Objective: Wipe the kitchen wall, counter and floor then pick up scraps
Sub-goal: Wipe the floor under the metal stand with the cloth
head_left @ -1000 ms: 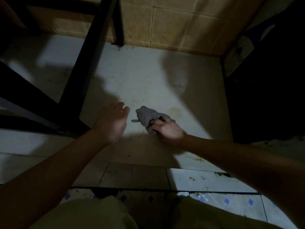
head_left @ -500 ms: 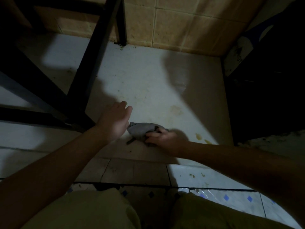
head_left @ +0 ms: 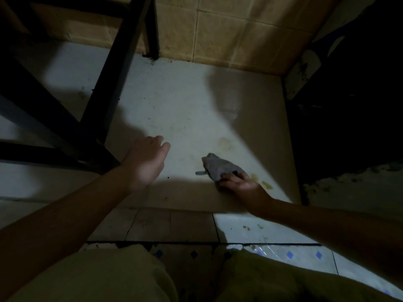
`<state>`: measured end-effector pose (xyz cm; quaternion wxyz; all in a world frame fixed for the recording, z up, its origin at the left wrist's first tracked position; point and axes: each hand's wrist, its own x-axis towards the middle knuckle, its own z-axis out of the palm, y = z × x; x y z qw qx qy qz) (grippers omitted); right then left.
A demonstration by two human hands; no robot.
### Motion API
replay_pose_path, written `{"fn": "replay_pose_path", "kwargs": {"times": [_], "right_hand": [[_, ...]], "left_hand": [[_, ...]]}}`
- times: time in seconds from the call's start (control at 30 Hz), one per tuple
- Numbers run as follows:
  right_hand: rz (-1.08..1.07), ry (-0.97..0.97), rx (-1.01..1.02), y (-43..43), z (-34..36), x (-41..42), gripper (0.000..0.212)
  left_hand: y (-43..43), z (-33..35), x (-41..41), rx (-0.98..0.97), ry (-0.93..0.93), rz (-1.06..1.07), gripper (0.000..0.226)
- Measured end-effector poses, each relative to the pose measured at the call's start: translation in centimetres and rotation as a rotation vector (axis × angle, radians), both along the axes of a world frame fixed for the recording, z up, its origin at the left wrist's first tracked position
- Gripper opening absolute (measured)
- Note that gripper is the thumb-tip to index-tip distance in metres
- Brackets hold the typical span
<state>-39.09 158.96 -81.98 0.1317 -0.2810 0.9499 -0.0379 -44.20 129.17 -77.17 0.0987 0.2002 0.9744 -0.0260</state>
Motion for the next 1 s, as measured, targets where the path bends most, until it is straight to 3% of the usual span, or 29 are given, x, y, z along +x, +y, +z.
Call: {"fn": "replay_pose_path", "kwargs": {"times": [0.07, 0.2, 0.33, 0.5, 0.57, 0.67, 0.87, 1.0], "right_hand": [[-0.006, 0.006, -0.016, 1.0, -0.2, 2.0, 0.052], [-0.098, -0.166, 0.05, 3.0, -1.0, 4.1, 0.059], [-0.337, -0.085, -0.021, 5.7, -0.6, 4.7, 0.065], [-0.734, -0.03, -0.123, 8.8, -0.5, 3.6, 0.054], [-0.799, -0.011, -0.148, 8.4, -0.9, 3.1, 0.055], [-0.727, -0.021, -0.073, 6.5, -1.2, 2.9, 0.06], [-0.303, -0.141, -0.044, 1.2, -0.5, 3.0, 0.05], [-0.144, -0.152, -0.036, 0.1, -0.6, 4.0, 0.05]], "left_hand": [[0.2, -0.3, 0.0, -0.025, 0.017, -0.062, 0.031], [1.1, -0.7, 0.0, -0.045, 0.049, -0.154, 0.03], [1.4, -0.7, -0.1, -0.057, 0.062, -0.188, 0.024], [1.7, -1.2, -0.2, -0.047, 0.05, -0.18, 0.026], [1.7, -1.3, -0.1, -0.063, 0.053, -0.187, 0.025], [1.7, -1.0, -0.1, -0.071, 0.057, -0.205, 0.024], [2.0, -0.8, -0.2, -0.037, 0.076, -0.187, 0.022], [2.0, -1.4, -0.2, -0.028, 0.058, -0.176, 0.026]]}}
